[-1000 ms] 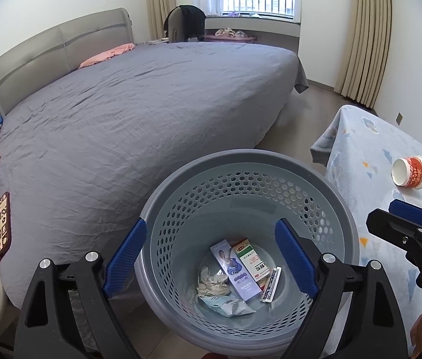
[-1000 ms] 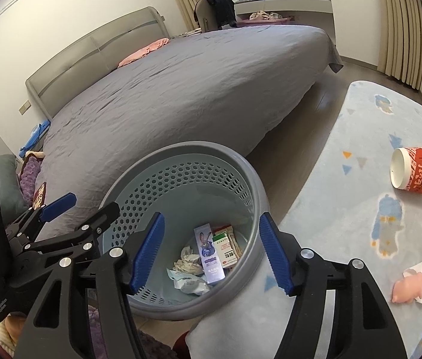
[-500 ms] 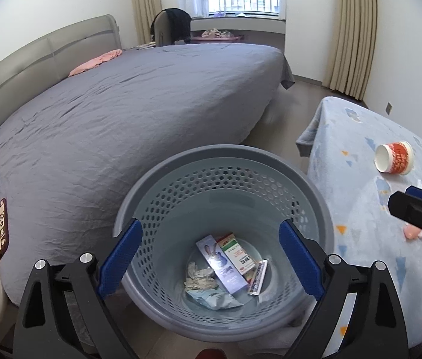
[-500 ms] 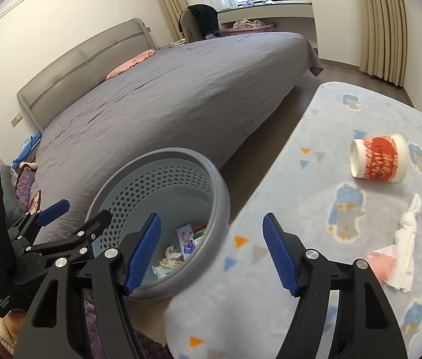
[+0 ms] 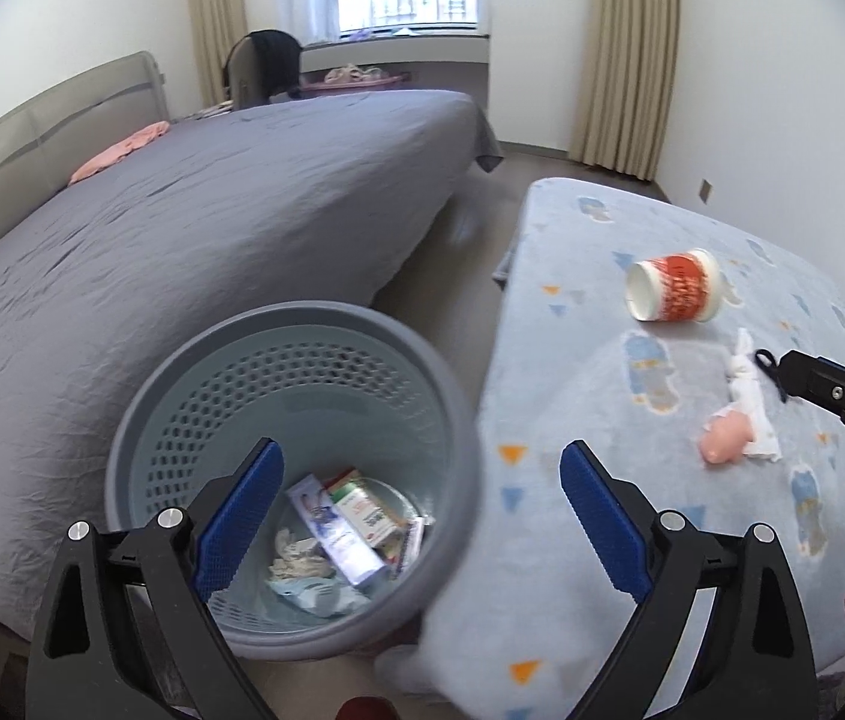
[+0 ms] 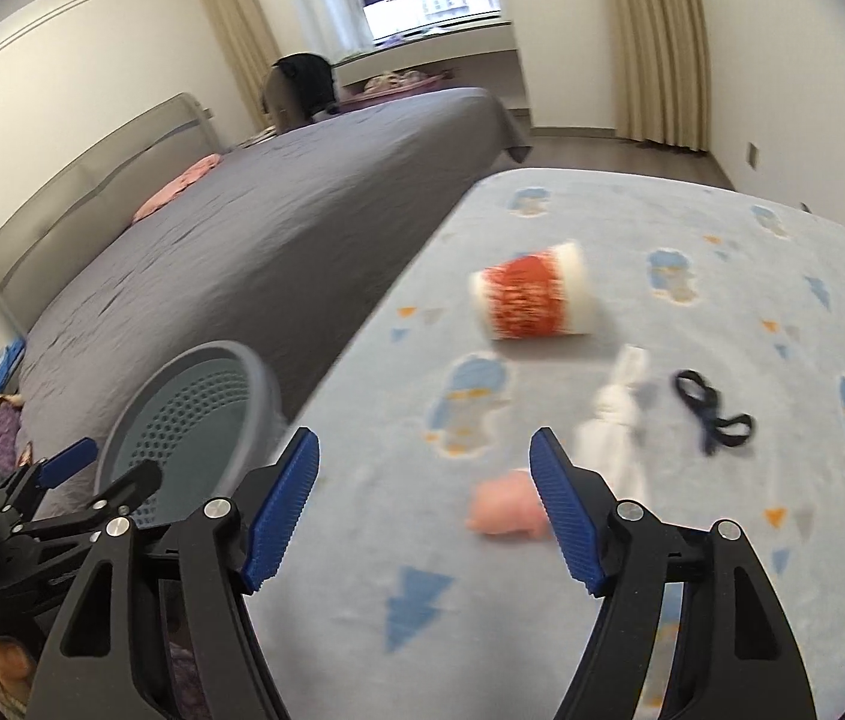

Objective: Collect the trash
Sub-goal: 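Move both open tools from the basket back to the table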

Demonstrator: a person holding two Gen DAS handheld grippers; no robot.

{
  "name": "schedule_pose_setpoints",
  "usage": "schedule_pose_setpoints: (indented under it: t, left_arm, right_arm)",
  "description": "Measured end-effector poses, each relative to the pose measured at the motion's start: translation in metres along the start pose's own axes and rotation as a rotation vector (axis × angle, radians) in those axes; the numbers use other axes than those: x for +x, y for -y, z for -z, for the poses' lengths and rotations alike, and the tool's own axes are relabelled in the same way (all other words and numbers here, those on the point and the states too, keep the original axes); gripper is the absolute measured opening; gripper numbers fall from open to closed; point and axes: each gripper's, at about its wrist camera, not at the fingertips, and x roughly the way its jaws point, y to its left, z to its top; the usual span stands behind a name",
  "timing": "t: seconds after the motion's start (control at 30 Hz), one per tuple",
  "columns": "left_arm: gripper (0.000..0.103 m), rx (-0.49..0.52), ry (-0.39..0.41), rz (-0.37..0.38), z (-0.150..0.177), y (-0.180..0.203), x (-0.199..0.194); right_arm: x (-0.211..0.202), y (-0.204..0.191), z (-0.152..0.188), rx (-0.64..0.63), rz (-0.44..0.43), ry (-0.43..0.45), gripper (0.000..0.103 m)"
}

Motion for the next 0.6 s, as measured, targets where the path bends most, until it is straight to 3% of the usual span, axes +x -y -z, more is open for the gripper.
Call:
schedule_pose_setpoints:
  t: [0.3,0.6]
  left_arm:
    - [0.092,0.069,-0.008,0.097,-0.007,0.062,0.009]
    - [0.092,0.123,-0.012,0.107,-0.023,0.094,0.031]
  right_arm:
    - [-0.01,0.076,0.008,0.1,0.108,-0.003,0.07]
    - [0.019,0.086,0.014,0.091,0.112,-0.088,0.07]
